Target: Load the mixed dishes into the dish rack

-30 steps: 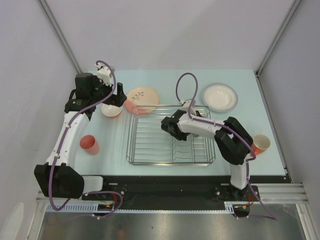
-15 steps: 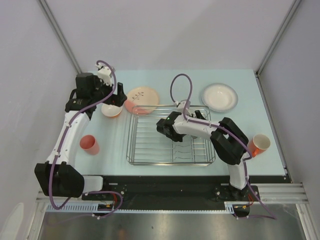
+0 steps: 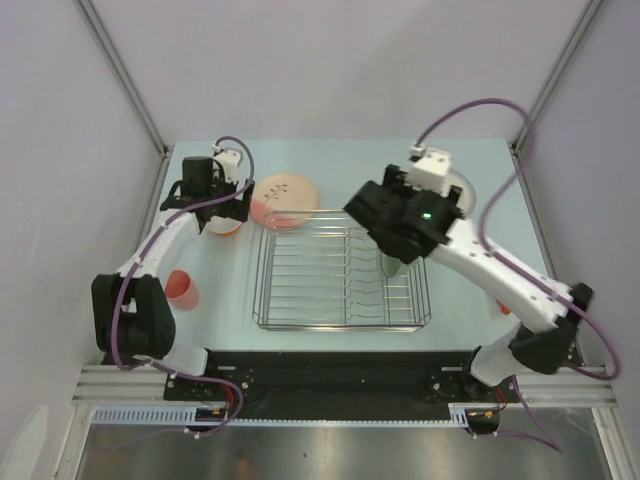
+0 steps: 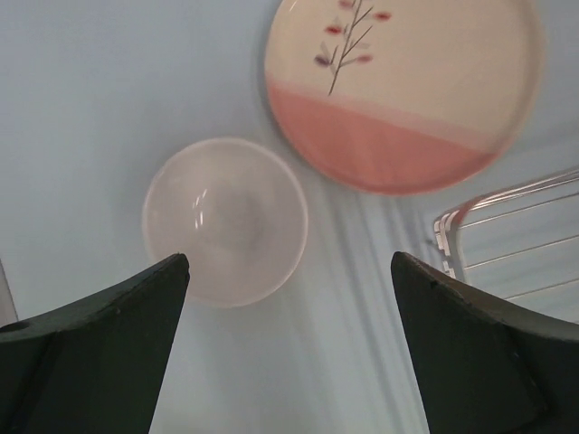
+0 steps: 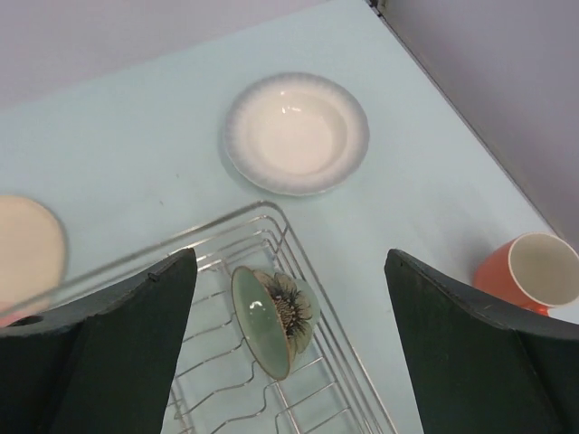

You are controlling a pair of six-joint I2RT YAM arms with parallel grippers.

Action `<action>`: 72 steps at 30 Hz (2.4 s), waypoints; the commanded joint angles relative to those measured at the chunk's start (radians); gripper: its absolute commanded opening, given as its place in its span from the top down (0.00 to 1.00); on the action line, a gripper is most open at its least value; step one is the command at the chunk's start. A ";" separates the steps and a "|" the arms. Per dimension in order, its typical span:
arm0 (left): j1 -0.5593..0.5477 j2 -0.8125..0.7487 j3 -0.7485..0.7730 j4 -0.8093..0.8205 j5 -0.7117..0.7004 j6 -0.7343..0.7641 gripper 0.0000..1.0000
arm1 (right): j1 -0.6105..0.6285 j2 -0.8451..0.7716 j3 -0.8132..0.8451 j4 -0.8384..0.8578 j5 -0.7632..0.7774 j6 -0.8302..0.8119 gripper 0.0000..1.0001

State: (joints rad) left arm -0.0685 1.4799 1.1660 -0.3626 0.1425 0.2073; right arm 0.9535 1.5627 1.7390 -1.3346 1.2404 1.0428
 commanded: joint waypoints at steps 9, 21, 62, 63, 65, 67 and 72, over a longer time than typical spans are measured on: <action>-0.028 0.123 -0.084 0.174 -0.304 0.125 0.02 | -0.212 -0.526 -0.294 0.368 -0.199 -0.270 0.20; -0.070 0.227 -0.085 0.189 -0.320 0.155 0.09 | -0.271 -0.512 -0.294 0.319 -0.233 -0.251 0.20; -0.074 0.307 -0.071 0.246 -0.371 0.221 0.43 | -0.291 -0.492 -0.340 0.292 -0.280 -0.222 0.23; -0.074 0.312 -0.071 0.255 -0.374 0.224 0.44 | -0.291 -0.495 -0.340 0.290 -0.280 -0.219 0.22; -0.074 0.319 -0.074 0.263 -0.377 0.228 0.56 | -0.291 -0.498 -0.341 0.287 -0.279 -0.217 0.23; -0.074 0.326 -0.072 0.264 -0.383 0.228 0.86 | -0.292 -0.500 -0.343 0.284 -0.277 -0.214 0.23; -0.073 0.257 -0.060 0.199 -0.368 0.216 1.00 | -0.289 -0.494 -0.352 0.295 -0.275 -0.225 0.24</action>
State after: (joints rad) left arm -0.1390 1.8091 1.0611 -0.1444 -0.2245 0.4274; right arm 0.6636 1.0786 1.3991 -1.0412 0.9451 0.8112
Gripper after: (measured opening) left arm 0.047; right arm 0.765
